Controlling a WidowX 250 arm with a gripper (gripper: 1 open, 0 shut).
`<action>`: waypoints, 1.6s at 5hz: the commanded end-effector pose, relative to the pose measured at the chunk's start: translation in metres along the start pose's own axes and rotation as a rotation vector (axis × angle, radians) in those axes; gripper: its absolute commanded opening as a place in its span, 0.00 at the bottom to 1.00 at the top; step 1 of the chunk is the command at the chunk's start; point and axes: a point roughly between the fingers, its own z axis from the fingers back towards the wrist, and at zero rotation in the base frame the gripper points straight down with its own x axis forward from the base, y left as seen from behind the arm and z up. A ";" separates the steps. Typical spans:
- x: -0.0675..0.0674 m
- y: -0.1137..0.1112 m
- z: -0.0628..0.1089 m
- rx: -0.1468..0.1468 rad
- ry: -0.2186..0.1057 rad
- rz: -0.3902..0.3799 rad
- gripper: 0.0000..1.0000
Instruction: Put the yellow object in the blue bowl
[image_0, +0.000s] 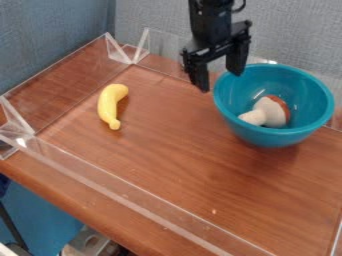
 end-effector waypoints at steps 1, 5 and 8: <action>-0.008 -0.003 0.034 -0.077 -0.033 -0.011 1.00; 0.057 0.080 0.021 -0.039 -0.163 0.017 1.00; 0.138 0.129 -0.030 0.037 -0.279 0.002 1.00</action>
